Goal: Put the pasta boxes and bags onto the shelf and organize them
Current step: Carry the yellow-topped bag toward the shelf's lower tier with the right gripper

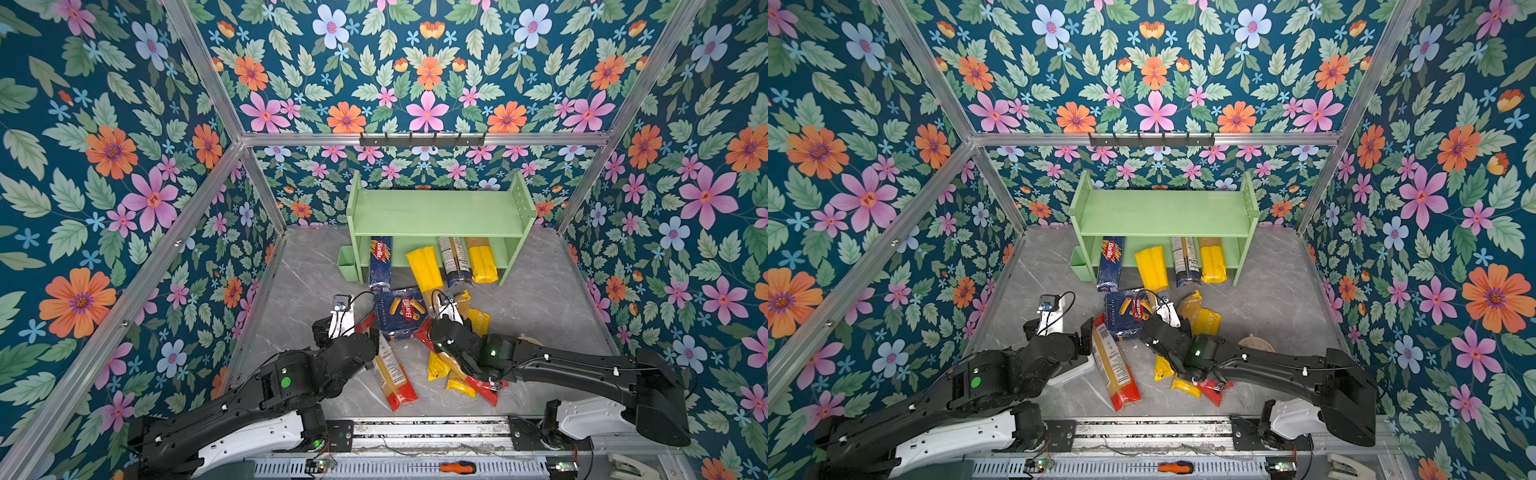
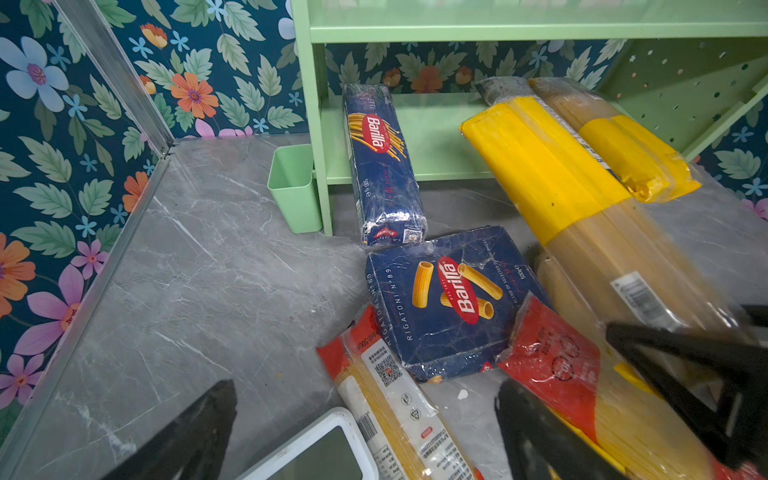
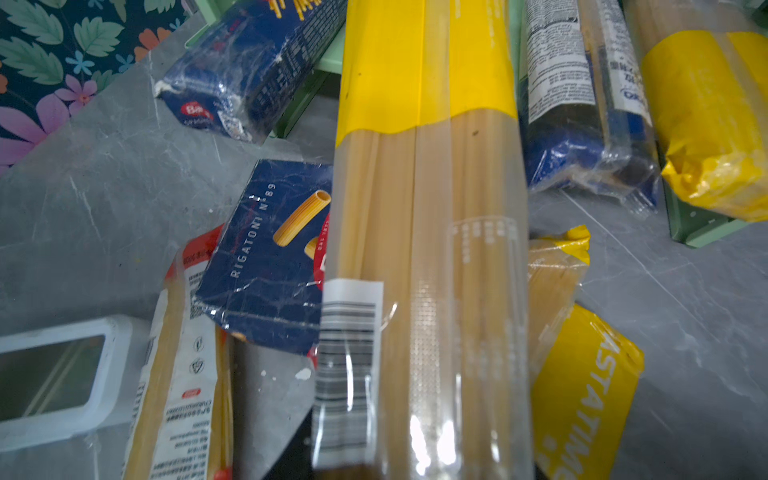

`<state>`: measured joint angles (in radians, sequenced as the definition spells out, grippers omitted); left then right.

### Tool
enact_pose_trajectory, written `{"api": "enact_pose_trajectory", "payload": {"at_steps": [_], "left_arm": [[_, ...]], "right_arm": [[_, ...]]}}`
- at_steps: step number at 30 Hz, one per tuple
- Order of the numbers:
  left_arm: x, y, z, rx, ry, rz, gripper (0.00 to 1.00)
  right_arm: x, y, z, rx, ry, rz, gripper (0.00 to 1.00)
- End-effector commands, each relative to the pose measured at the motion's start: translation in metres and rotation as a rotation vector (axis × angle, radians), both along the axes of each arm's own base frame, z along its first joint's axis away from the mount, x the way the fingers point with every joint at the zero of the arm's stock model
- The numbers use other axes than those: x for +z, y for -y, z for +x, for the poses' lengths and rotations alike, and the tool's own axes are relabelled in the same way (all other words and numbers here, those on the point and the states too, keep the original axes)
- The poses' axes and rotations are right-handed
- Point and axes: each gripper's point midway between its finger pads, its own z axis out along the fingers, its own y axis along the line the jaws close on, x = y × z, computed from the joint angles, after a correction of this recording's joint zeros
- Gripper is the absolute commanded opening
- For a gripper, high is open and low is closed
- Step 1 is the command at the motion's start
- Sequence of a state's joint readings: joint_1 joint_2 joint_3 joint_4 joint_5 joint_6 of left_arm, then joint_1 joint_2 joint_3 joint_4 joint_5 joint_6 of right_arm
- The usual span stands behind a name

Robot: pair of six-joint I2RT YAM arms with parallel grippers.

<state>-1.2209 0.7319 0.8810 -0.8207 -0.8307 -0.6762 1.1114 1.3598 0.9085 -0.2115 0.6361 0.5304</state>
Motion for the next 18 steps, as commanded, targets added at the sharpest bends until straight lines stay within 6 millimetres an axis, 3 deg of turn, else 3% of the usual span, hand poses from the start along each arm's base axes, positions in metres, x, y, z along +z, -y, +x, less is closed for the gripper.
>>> {"api": "enact_pose_trajectory", "payload": {"at_steps": [1,9,18], "left_arm": [[0.004,-0.008,0.002,0.022,0.03,0.021,1.0],[0.013,-0.012,0.002,0.023,0.056,0.026,1.0],[0.017,-0.018,0.003,0.036,0.072,0.04,1.0]], "right_arm": [[0.029,-0.018,0.024,-0.006,0.087,0.079,0.26],[0.03,-0.029,0.066,-0.041,0.085,0.086,0.26],[0.025,-0.03,0.098,-0.065,0.09,0.137,0.26]]}}
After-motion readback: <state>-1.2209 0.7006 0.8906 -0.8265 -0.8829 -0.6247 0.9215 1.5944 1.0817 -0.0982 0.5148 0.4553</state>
